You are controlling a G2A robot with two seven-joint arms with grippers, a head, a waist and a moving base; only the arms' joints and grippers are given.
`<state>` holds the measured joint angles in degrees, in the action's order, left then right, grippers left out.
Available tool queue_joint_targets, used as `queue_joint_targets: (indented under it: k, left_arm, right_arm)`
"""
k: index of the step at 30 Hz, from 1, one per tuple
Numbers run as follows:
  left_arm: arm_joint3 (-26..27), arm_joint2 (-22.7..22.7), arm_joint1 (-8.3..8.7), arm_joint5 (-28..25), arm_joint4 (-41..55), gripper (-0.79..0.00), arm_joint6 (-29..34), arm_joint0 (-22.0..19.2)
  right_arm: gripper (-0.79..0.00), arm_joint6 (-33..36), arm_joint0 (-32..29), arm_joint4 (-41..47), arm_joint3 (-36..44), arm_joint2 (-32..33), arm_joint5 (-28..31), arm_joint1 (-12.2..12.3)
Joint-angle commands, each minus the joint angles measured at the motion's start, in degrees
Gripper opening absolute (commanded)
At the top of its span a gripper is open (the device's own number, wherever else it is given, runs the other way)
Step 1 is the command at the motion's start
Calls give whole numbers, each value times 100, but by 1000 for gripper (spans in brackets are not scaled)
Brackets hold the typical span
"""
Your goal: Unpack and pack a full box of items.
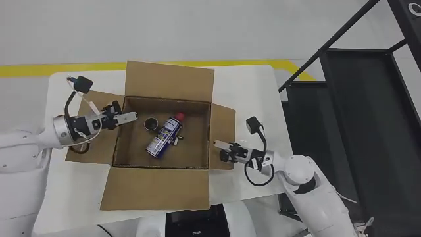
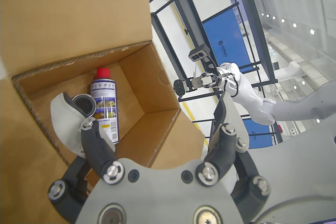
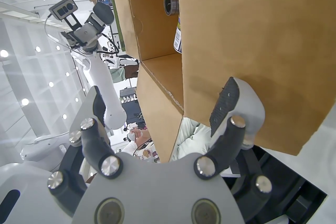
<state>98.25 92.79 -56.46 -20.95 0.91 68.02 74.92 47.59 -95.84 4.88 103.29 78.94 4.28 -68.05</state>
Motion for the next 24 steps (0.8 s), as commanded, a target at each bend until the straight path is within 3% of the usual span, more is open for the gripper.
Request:
queue_joint_targets:
  k: [1,10,24]
  left_arm:
    - [-27,168,23,57,-37,0,-128,221]
    - [-444,799,97,281,-443,0,-826,897]
    - [-1108,69,60,69,-76,0,-976,642]
  right_arm:
    - [0,-29,27,5,-11,-26,20,5]
    - [0,-360,99,-65,-88,-93,160,21]
    - [0,-735,443,-511,-533,-677,132,-11]
